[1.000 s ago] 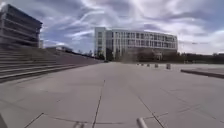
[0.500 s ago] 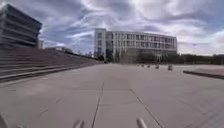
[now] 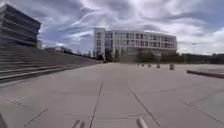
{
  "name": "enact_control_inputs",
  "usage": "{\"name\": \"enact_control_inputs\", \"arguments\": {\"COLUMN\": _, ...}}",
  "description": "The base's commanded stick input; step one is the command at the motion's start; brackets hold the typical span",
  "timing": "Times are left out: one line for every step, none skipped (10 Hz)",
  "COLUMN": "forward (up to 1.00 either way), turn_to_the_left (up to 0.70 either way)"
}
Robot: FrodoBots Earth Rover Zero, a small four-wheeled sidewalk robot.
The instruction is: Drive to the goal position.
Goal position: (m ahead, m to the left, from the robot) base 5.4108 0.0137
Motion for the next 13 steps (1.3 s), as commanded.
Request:
{"name": "enact_control_inputs", "arguments": {"forward": 0.7, "turn_to_the_left": 0.0}}
{"name": "enact_control_inputs", "arguments": {"forward": 0.7, "turn_to_the_left": 0.0}}
{"name": "enact_control_inputs", "arguments": {"forward": 0.7, "turn_to_the_left": 0.0}}
{"name": "enact_control_inputs", "arguments": {"forward": 0.7, "turn_to_the_left": 0.0}}
{"name": "enact_control_inputs", "arguments": {"forward": 0.7, "turn_to_the_left": 0.0}}
{"name": "enact_control_inputs", "arguments": {"forward": 0.7, "turn_to_the_left": 0.0}}
{"name": "enact_control_inputs", "arguments": {"forward": 0.7, "turn_to_the_left": 0.0}}
{"name": "enact_control_inputs", "arguments": {"forward": 0.7, "turn_to_the_left": 0.0}}
{"name": "enact_control_inputs", "arguments": {"forward": 0.7, "turn_to_the_left": 0.0}}
{"name": "enact_control_inputs", "arguments": {"forward": 0.7, "turn_to_the_left": 0.0}}
{"name": "enact_control_inputs", "arguments": {"forward": 0.7, "turn_to_the_left": 0.0}}
{"name": "enact_control_inputs", "arguments": {"forward": 0.7, "turn_to_the_left": 0.0}}
{"name": "enact_control_inputs", "arguments": {"forward": 0.7, "turn_to_the_left": 0.0}}
